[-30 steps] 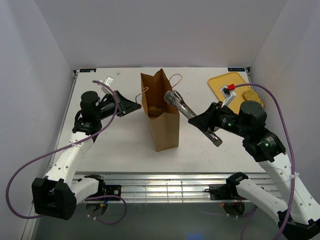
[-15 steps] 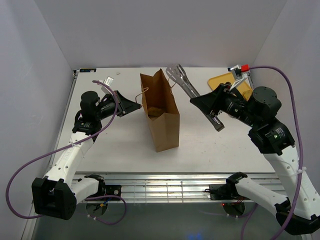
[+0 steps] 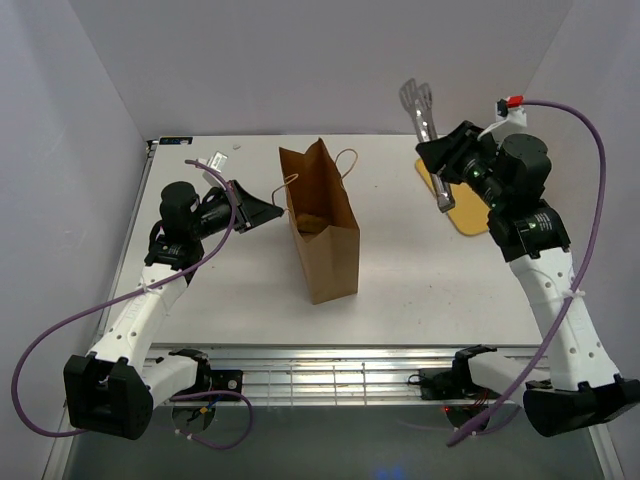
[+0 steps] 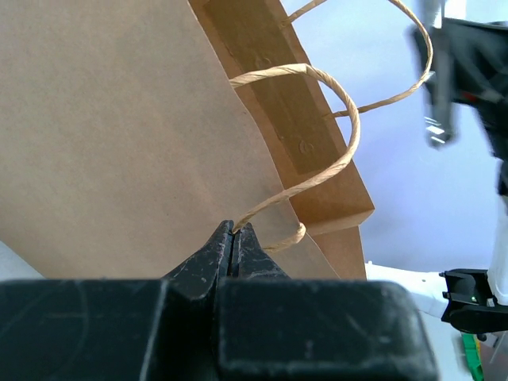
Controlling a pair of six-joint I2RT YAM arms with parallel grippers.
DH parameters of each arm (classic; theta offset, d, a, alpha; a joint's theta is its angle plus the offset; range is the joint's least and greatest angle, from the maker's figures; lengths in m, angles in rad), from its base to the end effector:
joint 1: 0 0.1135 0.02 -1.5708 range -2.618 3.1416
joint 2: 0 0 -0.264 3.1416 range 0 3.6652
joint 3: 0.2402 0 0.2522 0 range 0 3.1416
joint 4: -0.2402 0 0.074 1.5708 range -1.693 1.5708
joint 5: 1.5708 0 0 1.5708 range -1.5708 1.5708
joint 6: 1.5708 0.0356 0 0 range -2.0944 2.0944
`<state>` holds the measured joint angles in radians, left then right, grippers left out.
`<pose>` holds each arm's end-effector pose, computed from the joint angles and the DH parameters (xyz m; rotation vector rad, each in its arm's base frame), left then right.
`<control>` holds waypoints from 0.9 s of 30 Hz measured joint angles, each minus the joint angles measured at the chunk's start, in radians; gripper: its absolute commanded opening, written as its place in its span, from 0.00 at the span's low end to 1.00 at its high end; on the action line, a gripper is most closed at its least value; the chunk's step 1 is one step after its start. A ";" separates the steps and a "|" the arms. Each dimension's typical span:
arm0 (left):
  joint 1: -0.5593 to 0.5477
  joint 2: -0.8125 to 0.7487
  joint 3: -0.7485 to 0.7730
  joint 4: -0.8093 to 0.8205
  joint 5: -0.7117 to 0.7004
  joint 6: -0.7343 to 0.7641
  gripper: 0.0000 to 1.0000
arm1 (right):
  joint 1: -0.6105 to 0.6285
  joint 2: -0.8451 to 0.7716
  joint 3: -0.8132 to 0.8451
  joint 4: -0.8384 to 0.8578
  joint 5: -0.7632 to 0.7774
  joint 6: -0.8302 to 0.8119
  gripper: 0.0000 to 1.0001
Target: Place the fake bread into the paper bag
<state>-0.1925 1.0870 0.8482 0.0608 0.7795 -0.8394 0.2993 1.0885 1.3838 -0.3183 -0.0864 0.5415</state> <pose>0.2378 -0.0718 0.3300 0.0142 1.9229 -1.4000 0.2130 0.0689 0.4736 0.1293 1.6361 0.7187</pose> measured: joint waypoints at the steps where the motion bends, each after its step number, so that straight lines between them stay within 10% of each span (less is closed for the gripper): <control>1: 0.000 0.000 0.000 0.003 0.002 0.000 0.00 | -0.063 0.003 -0.035 0.012 -0.010 0.001 0.47; 15: -0.001 0.043 -0.019 0.084 0.051 0.000 0.00 | -0.707 0.032 -0.636 0.392 -0.382 0.219 0.47; 27: -0.002 0.051 -0.022 0.132 0.076 -0.001 0.00 | -0.917 0.230 -0.970 0.907 -0.593 0.655 0.48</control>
<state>-0.1940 1.1381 0.8261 0.1928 0.8555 -0.8406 -0.6174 1.3186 0.4133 0.5888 -0.6792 1.1969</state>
